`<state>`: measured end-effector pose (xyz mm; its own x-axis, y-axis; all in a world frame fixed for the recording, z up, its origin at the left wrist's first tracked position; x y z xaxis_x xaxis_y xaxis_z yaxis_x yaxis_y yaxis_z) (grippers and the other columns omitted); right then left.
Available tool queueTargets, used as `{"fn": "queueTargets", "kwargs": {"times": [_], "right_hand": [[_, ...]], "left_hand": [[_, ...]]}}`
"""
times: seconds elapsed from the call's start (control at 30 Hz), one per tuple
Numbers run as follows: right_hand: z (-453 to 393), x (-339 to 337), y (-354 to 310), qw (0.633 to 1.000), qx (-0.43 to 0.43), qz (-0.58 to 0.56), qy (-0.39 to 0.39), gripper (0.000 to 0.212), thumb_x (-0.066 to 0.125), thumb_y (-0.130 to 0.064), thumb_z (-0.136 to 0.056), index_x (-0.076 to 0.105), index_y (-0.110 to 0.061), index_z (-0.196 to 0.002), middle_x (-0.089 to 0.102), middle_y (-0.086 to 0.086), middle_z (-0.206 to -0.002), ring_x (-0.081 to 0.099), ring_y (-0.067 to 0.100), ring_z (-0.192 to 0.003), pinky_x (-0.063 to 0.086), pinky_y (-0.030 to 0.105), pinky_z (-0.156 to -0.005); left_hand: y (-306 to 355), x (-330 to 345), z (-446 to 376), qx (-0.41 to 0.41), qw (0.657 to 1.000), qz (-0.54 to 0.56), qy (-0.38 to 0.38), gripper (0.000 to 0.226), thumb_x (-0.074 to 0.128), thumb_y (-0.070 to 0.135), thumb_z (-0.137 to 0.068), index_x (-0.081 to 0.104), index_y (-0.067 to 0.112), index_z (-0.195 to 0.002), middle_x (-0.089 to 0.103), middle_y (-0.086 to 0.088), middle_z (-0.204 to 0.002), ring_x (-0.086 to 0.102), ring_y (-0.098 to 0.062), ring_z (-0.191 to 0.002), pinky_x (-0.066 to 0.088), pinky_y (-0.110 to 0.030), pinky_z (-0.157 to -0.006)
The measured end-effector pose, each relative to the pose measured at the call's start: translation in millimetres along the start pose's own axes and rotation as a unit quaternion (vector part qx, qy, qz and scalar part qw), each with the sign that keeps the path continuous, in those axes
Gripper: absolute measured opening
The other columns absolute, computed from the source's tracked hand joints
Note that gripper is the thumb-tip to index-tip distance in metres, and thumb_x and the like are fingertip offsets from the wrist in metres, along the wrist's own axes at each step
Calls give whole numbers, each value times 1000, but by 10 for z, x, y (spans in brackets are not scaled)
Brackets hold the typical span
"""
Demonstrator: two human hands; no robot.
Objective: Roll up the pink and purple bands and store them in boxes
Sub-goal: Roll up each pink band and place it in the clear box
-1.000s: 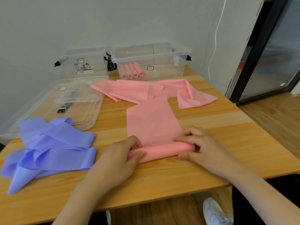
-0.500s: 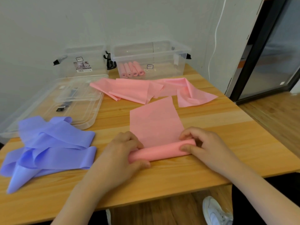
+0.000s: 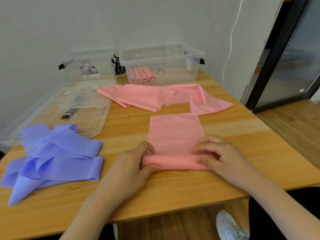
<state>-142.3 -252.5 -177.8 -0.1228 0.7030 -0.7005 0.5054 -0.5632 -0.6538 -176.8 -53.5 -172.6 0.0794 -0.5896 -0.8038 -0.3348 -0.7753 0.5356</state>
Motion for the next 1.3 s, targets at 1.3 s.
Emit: {"fn": "queueTargets", "kwargs": {"times": [1.3], "right_hand": [[8, -71, 86, 998, 57, -3, 14, 21, 69, -17, -79, 59, -35, -82, 62, -17, -85, 54, -3, -87, 38, 10, -72]], "left_hand": [[51, 81, 10, 35, 997, -64, 28, 39, 44, 52, -77, 57, 26, -102, 55, 12, -98, 48, -5, -88, 37, -20, -76]]}}
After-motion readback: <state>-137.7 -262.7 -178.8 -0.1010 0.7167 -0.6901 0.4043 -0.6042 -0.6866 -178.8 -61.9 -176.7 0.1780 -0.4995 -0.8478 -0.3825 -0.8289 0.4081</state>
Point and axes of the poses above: each hand's wrist, its own z-axis away from the middle knuckle, its own x-axis out of the palm, y = z × x, the point moved 7 cm from there along -z, towards the middle knuckle
